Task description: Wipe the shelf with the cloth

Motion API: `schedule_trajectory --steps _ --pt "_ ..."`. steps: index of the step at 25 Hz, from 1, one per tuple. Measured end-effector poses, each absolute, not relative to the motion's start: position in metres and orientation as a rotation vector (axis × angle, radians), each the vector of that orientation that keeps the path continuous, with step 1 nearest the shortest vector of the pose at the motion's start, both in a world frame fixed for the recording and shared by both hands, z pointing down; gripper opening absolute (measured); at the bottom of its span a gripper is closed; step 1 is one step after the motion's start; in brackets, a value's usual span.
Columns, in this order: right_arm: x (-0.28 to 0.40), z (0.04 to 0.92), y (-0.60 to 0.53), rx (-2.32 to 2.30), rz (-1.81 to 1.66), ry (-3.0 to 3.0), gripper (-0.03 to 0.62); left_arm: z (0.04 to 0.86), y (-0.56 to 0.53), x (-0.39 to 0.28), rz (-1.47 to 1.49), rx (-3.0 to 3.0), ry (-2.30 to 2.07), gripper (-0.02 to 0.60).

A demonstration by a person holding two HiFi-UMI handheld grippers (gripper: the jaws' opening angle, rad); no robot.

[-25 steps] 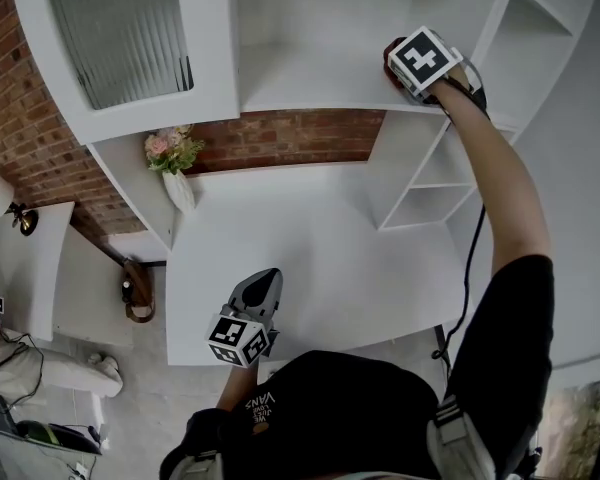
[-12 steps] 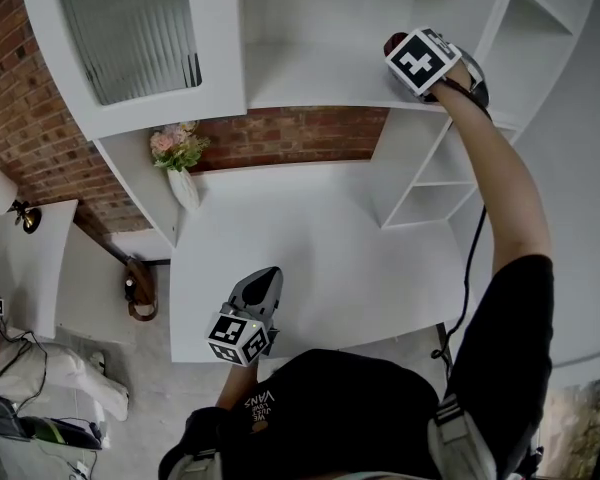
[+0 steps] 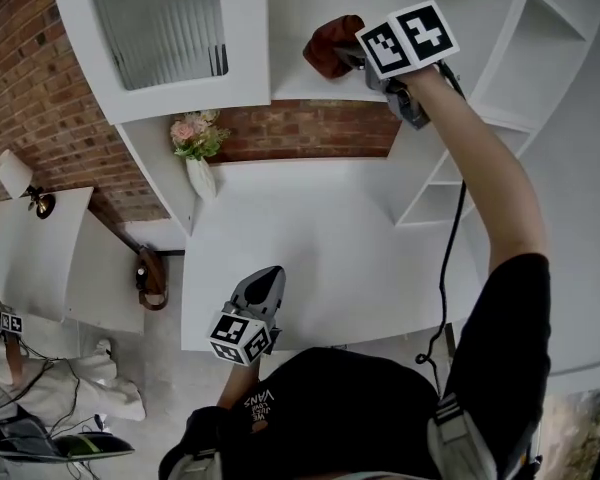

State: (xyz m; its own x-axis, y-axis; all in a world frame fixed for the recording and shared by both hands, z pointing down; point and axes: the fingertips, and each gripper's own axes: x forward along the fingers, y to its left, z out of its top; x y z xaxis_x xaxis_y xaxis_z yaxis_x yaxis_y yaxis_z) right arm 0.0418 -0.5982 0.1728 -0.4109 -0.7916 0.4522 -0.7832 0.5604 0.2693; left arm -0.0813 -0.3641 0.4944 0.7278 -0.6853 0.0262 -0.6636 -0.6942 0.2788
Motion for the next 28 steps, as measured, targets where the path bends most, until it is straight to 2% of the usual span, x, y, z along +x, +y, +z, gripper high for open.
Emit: schedule_trajectory --steps 6,14,20,28 --pt "-0.015 0.183 -0.589 1.156 0.009 -2.364 0.071 0.494 -0.355 -0.104 -0.104 2.644 -1.105 0.005" --pt "-0.042 0.202 -0.580 1.131 -0.014 -2.344 0.071 0.498 -0.344 -0.116 -0.082 2.647 -1.094 0.005" --pt "-0.003 0.208 -0.584 1.202 -0.015 -2.264 0.071 0.498 -0.347 -0.107 -0.077 2.663 -1.035 0.005" --pt "0.107 0.211 -0.577 1.380 0.015 -2.101 0.071 0.501 -0.352 -0.068 -0.065 2.705 -0.915 0.005"
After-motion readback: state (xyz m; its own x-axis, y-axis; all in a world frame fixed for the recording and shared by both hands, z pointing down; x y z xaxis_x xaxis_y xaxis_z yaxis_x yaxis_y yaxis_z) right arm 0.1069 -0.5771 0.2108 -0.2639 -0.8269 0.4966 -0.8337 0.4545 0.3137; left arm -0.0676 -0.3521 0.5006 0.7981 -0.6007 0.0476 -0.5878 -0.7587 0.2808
